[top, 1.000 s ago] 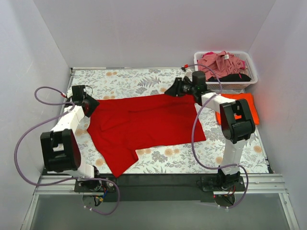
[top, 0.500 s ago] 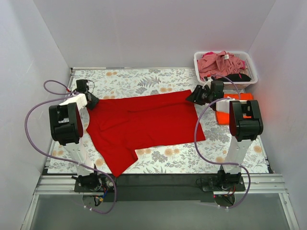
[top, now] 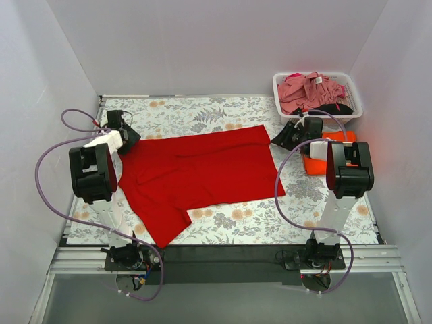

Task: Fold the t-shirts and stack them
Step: Fold the tshirt

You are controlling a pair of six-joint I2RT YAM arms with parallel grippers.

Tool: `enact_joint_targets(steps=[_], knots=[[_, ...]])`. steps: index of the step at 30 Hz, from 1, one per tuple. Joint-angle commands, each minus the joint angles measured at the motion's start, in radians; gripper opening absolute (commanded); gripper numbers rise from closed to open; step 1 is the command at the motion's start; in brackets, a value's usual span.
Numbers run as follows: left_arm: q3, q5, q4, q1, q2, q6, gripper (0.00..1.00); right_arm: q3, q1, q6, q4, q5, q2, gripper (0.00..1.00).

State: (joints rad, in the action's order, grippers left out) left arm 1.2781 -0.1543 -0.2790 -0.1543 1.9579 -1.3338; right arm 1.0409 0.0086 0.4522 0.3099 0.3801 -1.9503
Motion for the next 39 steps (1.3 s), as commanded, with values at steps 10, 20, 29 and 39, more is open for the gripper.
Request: enact_joint_targets(steps=[10,20,29,39], knots=[[-0.029,-0.157,0.007,0.264,-0.254,0.253,0.63,0.09,0.002,0.06,0.023,0.108,-0.082,0.44],[-0.157,0.053,0.346,0.616,-0.22,0.61,0.61,0.097,0.011,0.069,0.02,0.114,-0.091,0.24],[-0.023,0.013,0.415,0.783,-0.033,0.786,0.54,0.084,0.011,0.08,0.02,0.132,-0.049,0.01],[-0.026,-0.079,0.581,0.868,0.065,0.943,0.37,0.085,0.011,0.089,0.018,0.152,-0.041,0.01]])
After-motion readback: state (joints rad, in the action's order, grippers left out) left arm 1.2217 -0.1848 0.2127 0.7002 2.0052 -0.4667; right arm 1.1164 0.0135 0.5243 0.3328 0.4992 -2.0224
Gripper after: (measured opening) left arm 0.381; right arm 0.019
